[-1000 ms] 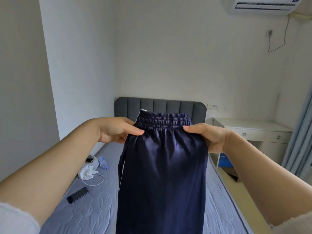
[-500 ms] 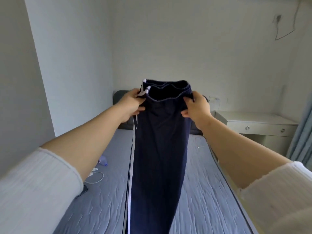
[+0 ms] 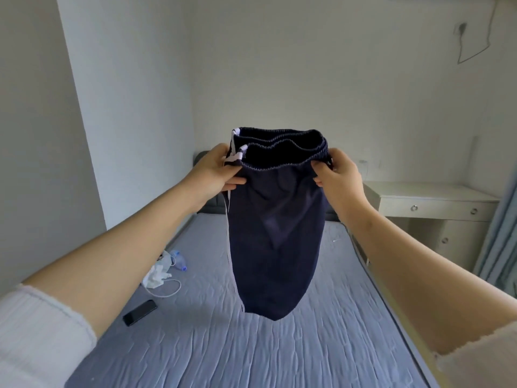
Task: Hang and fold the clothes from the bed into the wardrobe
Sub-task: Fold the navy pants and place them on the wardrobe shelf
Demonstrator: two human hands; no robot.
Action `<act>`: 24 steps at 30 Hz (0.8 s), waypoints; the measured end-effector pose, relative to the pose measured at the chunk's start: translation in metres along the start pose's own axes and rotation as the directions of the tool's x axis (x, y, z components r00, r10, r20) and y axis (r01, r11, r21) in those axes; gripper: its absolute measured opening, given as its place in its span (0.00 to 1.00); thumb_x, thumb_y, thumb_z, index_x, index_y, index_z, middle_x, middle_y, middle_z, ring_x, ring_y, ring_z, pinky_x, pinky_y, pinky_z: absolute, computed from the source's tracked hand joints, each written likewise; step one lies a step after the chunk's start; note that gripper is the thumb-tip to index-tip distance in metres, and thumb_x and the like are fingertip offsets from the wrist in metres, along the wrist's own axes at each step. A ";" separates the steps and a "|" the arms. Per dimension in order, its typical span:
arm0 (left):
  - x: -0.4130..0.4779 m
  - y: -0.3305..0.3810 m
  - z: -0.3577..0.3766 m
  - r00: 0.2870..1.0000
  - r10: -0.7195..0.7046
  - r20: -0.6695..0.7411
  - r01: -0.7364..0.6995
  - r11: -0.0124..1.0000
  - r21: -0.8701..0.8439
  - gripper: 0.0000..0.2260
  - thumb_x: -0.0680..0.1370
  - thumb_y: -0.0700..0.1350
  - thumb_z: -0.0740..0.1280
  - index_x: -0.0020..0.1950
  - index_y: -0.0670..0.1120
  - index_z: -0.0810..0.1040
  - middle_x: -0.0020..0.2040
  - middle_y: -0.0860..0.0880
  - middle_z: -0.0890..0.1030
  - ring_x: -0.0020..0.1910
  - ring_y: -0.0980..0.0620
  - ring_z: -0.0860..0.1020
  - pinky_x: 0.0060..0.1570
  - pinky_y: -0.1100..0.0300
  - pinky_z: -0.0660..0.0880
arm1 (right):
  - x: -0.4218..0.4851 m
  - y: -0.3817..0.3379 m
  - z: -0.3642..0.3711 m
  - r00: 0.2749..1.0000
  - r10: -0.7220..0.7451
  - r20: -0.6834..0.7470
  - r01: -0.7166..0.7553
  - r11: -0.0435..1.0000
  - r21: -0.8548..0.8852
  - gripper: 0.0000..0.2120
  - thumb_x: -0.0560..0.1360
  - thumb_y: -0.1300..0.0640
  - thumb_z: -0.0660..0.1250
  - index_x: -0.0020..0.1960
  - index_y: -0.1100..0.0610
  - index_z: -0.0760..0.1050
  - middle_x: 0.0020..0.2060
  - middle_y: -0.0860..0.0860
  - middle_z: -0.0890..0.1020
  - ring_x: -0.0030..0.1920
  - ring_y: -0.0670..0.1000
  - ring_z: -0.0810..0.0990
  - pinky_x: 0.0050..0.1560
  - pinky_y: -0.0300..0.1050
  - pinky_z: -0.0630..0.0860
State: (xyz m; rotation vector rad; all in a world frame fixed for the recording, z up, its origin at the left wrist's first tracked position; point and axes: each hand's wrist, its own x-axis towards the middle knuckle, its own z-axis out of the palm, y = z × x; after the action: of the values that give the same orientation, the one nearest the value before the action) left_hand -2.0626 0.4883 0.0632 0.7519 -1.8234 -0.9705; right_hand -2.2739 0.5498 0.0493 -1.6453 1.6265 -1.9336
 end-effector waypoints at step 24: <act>-0.269 -0.288 0.122 0.621 -0.739 0.261 0.729 0.667 0.154 0.02 0.79 0.45 0.61 0.50 0.50 0.74 0.50 0.51 0.80 0.51 0.52 0.77 0.51 0.61 0.74 | -0.344 0.217 0.010 0.443 0.880 0.174 -0.834 0.475 -0.282 0.07 0.76 0.59 0.58 0.46 0.62 0.72 0.39 0.51 0.75 0.41 0.51 0.71 0.39 0.44 0.69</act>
State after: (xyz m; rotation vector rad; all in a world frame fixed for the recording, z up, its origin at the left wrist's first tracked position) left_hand -2.0389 0.5974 -0.3336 1.5186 -1.7906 -1.6652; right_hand -2.2384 0.6836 -0.3337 -0.7239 1.9371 -0.9705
